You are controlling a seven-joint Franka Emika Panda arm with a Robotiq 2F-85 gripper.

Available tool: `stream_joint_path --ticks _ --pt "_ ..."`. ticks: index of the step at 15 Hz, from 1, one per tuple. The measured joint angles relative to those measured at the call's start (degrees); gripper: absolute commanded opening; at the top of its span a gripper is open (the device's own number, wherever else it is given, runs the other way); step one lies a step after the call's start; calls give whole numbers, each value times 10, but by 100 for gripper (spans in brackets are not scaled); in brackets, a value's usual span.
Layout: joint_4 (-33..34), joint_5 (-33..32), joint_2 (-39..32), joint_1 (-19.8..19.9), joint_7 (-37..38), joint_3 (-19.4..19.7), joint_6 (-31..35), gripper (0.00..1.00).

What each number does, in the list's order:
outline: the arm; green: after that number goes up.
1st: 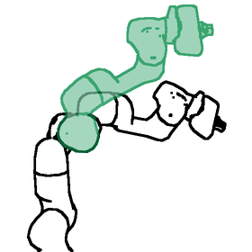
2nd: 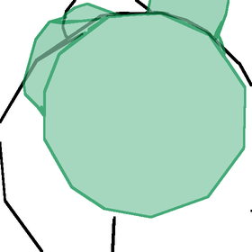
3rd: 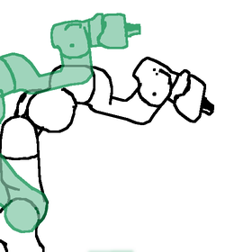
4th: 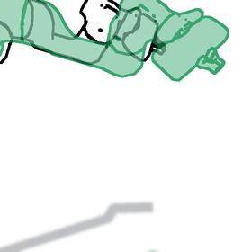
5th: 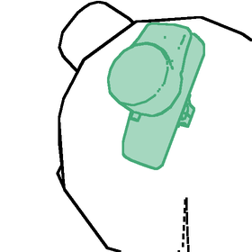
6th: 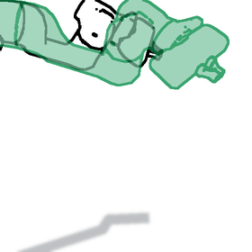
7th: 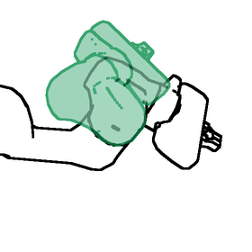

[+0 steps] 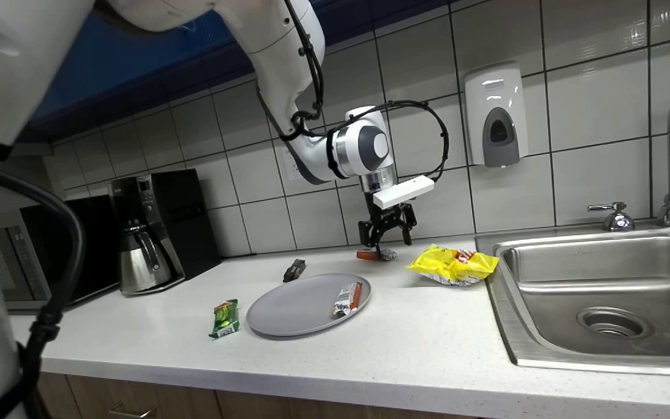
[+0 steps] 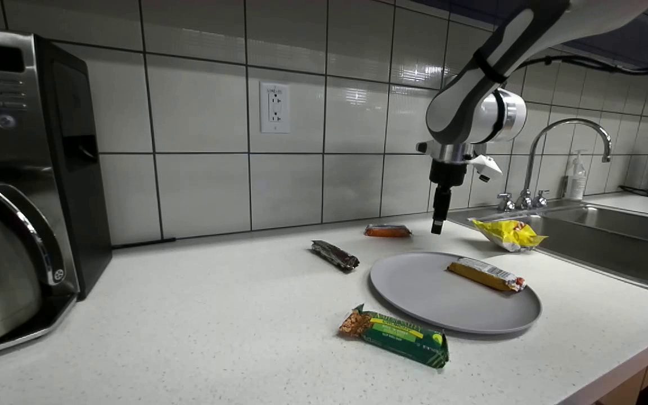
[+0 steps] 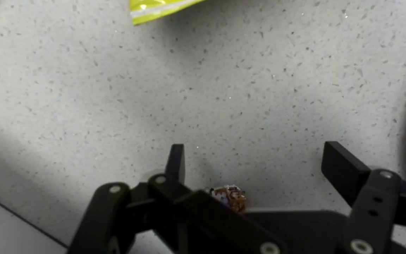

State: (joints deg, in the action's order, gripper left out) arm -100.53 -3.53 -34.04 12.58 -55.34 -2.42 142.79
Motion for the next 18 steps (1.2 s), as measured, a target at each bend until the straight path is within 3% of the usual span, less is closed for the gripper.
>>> stream_joint_path --ticks 18 --pt "136 0 -98 -19 -25 -27 -28 100"
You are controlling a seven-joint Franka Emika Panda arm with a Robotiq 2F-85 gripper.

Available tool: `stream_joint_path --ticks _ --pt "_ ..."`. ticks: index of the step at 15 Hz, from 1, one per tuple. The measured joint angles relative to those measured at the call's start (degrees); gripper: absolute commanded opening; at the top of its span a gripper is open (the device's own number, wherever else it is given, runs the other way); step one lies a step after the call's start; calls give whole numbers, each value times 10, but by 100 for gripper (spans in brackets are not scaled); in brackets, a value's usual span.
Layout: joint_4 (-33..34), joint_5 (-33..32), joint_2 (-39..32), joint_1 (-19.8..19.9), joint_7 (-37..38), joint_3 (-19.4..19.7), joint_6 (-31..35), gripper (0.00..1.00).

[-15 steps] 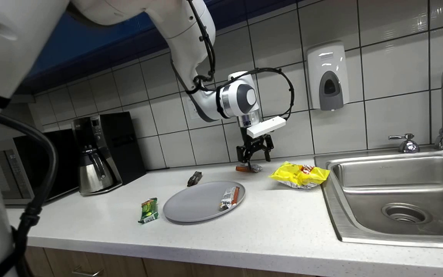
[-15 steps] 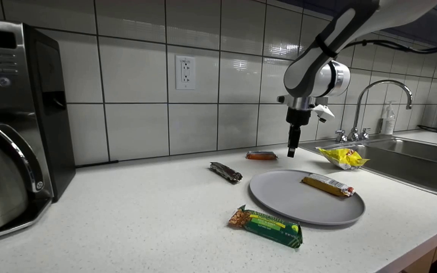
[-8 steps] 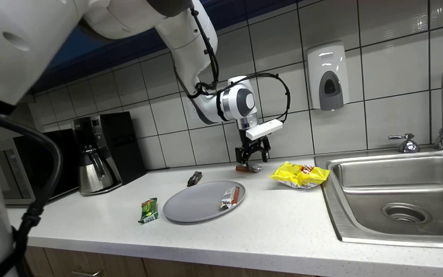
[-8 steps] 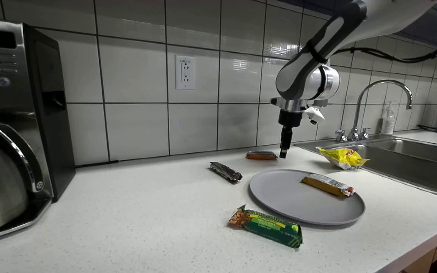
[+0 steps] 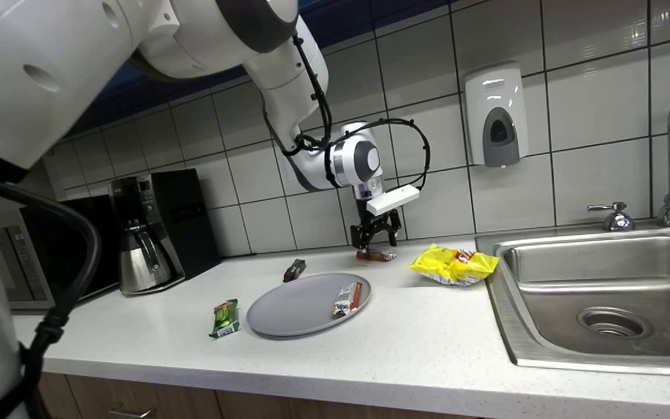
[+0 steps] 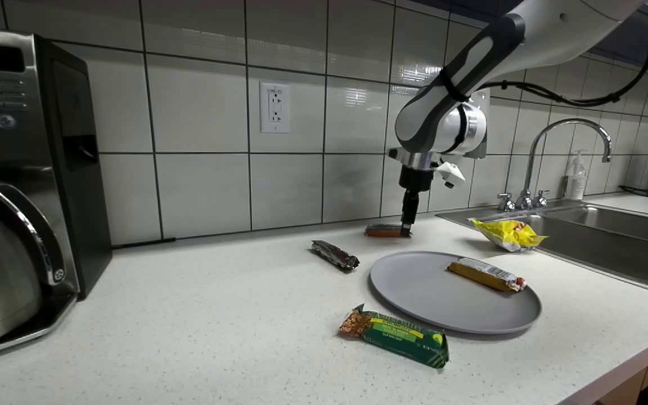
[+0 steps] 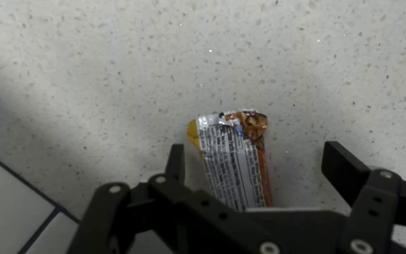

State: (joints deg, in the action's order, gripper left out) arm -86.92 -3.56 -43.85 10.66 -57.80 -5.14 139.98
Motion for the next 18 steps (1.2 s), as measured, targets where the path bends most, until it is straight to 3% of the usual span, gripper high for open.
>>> stream_joint_path --ticks 5,6,8,14,18 --pt "11 0 -6 -3 0 -2 -13 100" --pt "13 0 -7 -3 0 -2 -14 75" --pt "18 0 -11 -3 -1 -2 -15 66" --pt "23 0 -15 -3 -1 -2 -16 19" --pt "27 0 -15 -3 -3 -2 -16 18"
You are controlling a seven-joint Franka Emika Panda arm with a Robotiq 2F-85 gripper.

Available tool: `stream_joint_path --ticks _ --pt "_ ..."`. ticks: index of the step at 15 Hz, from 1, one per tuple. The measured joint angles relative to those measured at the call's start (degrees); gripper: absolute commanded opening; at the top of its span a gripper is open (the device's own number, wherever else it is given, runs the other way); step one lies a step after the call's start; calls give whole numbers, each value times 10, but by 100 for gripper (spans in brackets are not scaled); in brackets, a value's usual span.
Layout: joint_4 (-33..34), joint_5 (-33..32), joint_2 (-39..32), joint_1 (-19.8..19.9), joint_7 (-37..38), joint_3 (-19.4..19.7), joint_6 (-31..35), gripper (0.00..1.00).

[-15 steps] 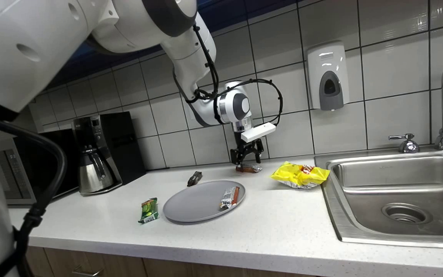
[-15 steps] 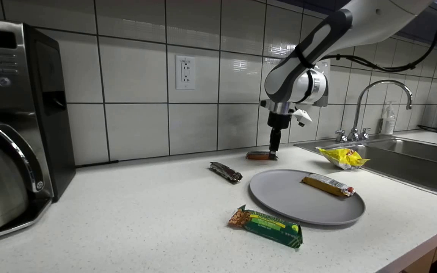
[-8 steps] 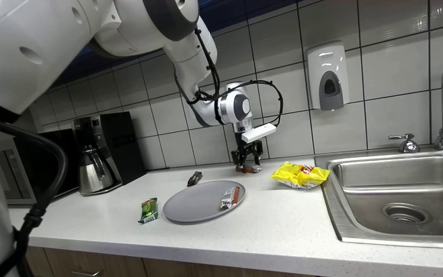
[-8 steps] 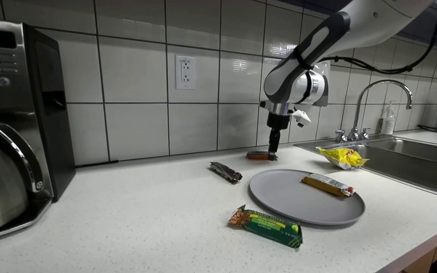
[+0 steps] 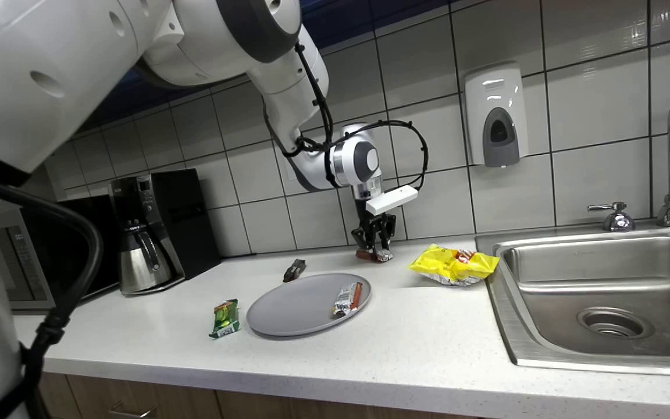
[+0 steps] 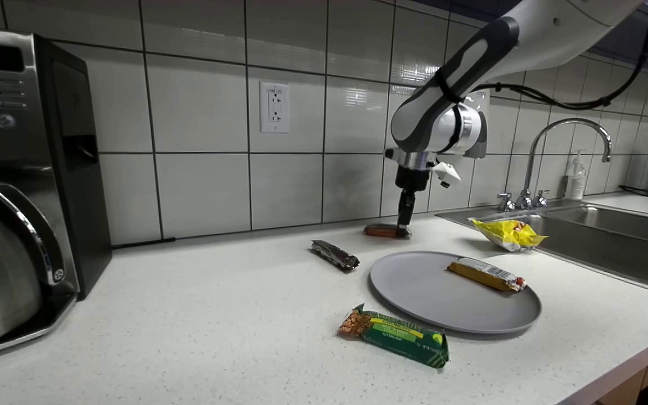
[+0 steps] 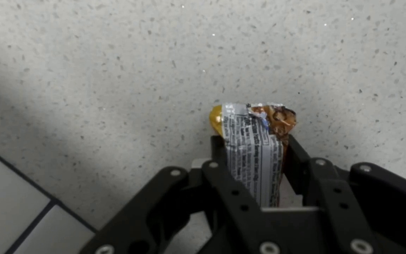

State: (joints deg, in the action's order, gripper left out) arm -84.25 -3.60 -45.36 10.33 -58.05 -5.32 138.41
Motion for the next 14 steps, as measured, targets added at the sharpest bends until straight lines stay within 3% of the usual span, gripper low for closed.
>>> stream_joint_path --ticks 9,14 --pt "-1 0 4 4 -19 0 -1 18" --pt "-32 0 30 6 -23 0 -1 18"
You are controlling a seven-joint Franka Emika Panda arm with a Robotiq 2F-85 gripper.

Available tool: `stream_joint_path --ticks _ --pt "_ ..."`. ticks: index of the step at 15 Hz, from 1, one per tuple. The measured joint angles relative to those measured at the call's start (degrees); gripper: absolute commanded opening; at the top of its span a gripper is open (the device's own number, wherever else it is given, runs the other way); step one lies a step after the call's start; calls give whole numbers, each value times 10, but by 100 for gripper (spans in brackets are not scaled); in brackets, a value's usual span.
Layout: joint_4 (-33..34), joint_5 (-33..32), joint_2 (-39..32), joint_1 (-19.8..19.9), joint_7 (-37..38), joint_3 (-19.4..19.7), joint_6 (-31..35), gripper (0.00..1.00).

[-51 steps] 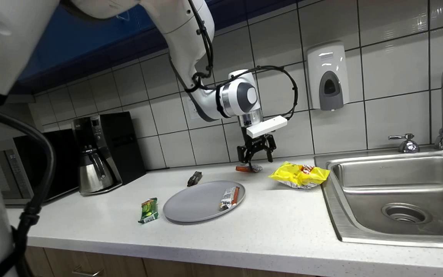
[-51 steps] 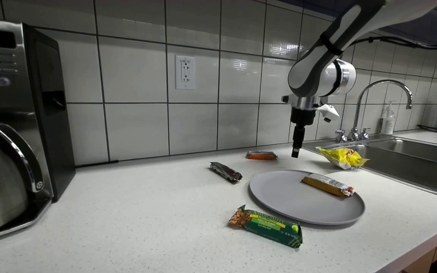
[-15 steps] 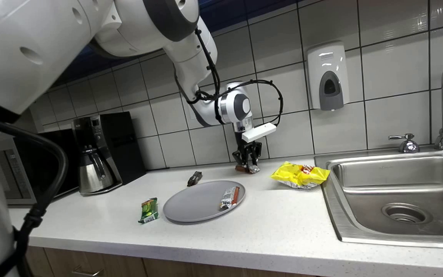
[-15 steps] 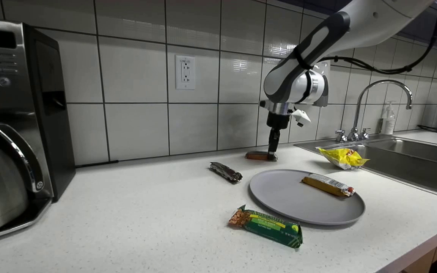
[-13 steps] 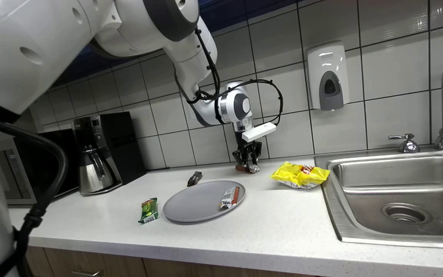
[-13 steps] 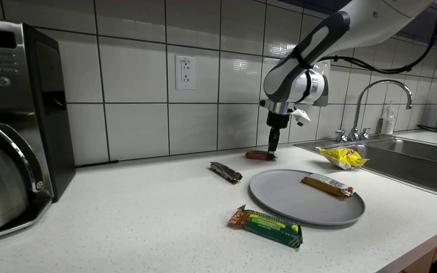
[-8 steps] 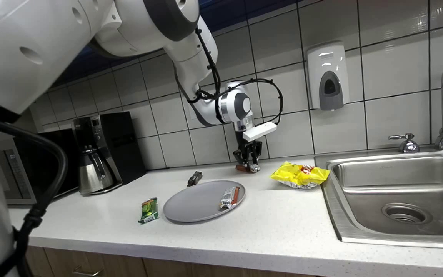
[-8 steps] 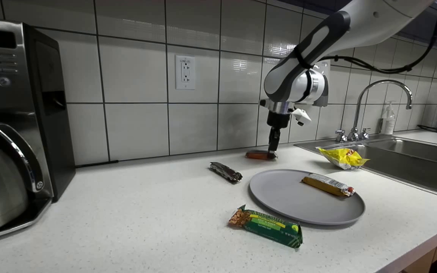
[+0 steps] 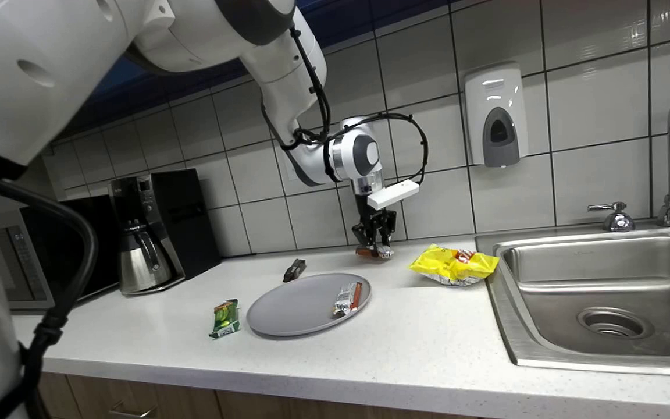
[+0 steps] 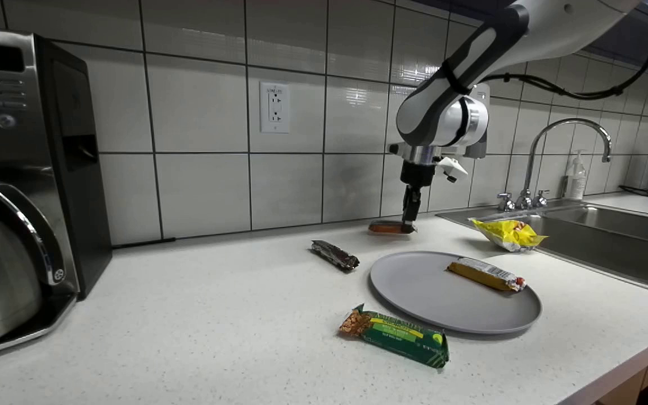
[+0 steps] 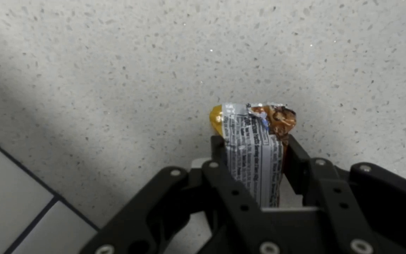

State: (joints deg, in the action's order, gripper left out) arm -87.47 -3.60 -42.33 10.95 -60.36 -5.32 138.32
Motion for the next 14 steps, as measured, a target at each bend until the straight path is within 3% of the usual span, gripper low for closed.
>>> stream_joint_path --ticks 14 --pt "-167 0 129 -3 0 0 4 18"
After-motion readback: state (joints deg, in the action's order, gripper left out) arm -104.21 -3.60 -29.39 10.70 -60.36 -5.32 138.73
